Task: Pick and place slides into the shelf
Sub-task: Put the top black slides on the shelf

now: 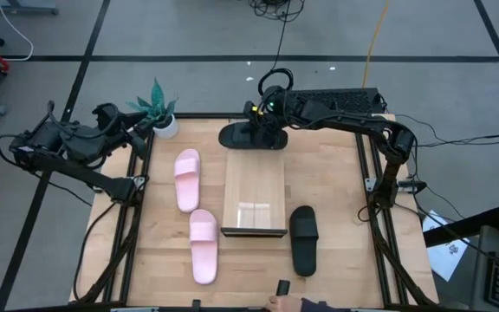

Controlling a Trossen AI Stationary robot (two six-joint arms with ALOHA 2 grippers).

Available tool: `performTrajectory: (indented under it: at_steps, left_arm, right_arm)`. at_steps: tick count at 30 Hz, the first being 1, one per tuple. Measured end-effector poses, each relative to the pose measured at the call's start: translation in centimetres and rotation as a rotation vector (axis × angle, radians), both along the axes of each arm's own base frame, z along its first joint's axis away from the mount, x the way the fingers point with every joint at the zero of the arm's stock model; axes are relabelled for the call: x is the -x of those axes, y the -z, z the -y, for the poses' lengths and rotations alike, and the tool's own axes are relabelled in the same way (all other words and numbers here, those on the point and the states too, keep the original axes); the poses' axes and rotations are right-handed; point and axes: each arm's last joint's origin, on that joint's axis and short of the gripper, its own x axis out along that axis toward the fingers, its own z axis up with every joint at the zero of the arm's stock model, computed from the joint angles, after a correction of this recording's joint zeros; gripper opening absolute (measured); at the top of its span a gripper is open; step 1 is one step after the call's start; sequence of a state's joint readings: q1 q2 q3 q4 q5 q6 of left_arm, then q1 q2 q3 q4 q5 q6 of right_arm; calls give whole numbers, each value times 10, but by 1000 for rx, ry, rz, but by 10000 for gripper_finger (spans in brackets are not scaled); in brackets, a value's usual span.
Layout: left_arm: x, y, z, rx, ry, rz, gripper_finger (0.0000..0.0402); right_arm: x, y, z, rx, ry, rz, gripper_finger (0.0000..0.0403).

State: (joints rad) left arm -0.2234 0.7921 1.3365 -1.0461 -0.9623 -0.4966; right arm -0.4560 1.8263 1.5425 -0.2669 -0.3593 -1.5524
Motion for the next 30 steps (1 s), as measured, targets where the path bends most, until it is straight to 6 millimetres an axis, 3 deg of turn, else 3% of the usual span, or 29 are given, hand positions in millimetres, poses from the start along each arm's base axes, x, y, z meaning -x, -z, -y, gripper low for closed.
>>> performTrajectory:
  at_steps: [14, 30]
  left_arm:
    - [0, 0, 0, -2, 1, -3, 182]
    - [0, 0, 0, 1, 1, -1, 182]
  right_arm:
    - [-3, 1, -8, 42, 45, -34, 119]
    - [5, -10, -12, 63, 73, -49, 125]
